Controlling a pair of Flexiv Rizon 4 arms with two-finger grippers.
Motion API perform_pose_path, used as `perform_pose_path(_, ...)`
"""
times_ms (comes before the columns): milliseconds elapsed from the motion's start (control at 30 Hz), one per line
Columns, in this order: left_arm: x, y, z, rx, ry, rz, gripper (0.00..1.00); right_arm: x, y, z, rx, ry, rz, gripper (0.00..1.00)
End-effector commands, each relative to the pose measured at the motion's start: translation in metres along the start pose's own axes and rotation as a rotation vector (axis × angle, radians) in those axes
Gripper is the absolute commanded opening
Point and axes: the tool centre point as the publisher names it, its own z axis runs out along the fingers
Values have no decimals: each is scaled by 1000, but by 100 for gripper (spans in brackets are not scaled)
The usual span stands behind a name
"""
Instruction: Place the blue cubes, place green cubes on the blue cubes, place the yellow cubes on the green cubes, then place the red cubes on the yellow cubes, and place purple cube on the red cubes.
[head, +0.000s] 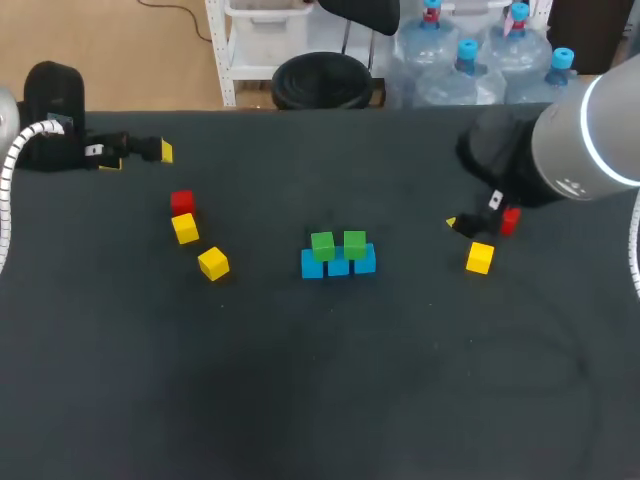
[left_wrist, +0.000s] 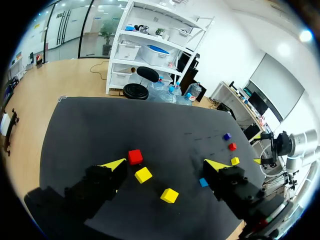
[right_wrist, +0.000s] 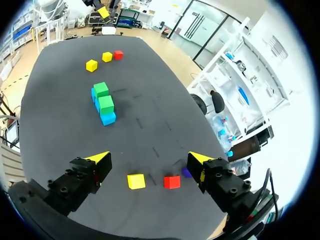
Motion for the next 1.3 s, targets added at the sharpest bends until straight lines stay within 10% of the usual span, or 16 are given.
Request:
perform_pose_path(33, 1, 2, 0, 11, -6, 2, 100, 2, 3, 1, 29, -8, 2, 100)
perform_pose_path(400, 1, 2, 0, 11, -6, 2, 100, 2, 3, 1, 29, -8, 2, 100)
perform_pose_path(533, 5, -12, 20, -50, 315, 214, 100, 2, 3, 1, 29, -8, 2, 100)
perform_pose_path(833, 37, -28, 53, -134, 723, 414, 100, 2, 3, 1, 29, -8, 2, 100)
perform_pose_path(1300, 91, 5, 82, -186, 823, 387, 100, 2, 3, 1, 29, -8, 2, 100)
